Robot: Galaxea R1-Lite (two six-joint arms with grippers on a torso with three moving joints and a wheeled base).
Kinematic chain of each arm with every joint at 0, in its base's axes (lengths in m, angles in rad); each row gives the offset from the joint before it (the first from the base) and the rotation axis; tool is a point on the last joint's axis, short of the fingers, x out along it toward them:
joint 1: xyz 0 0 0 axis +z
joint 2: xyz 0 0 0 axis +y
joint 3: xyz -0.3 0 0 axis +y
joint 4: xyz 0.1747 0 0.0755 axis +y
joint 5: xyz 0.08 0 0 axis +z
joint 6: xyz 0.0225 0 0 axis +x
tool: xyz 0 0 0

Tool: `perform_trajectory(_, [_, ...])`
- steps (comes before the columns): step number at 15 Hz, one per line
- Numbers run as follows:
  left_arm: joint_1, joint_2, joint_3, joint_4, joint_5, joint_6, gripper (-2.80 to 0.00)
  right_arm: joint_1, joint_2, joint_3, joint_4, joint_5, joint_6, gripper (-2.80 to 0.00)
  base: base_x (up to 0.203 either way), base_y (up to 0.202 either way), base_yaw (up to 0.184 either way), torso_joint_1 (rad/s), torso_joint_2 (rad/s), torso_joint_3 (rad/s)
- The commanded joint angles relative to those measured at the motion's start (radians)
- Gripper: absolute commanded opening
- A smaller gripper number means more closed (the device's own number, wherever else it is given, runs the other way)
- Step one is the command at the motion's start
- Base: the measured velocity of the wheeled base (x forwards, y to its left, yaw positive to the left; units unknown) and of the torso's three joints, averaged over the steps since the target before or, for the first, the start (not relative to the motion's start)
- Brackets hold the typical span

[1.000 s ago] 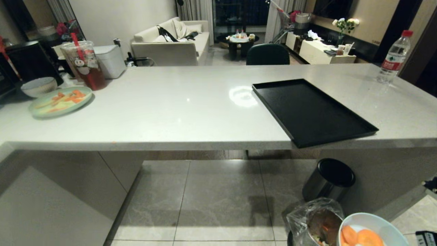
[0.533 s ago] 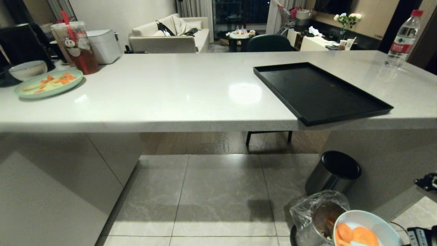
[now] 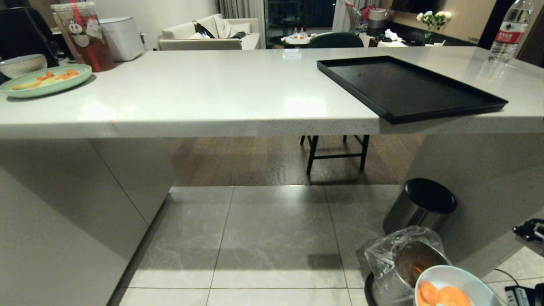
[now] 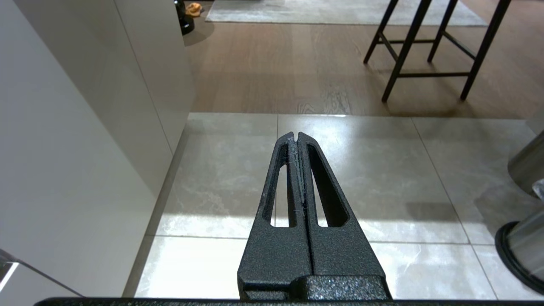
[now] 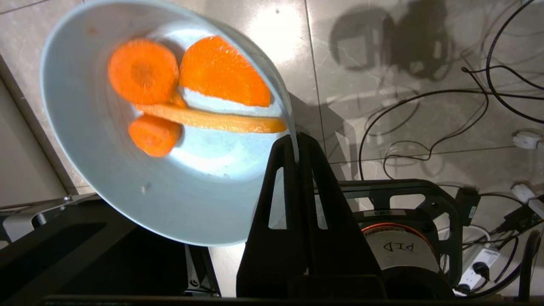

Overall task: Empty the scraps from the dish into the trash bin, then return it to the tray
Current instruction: Move the bowl over the trash can

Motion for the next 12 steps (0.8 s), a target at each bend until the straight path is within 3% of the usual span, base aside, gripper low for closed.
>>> perform_trajectory(1, [0.000, 0.000, 0.000, 0.001, 0.000, -0.001, -2.80, 0.001, -0.003, 0.004, 0.005, 0.000, 0.003, -2.80, 0.000, 0.000, 0.000, 0.000, 0.00, 0.000])
perform_trajectory(12, [0.000, 0.001, 0.000, 0.001, 0.000, 0.000, -2.80, 0.001, -0.007, 0.016, 0.003, 0.008, 0.000, -2.80, 0.000, 0.000, 0.000, 0.004, 0.03, 0.033])
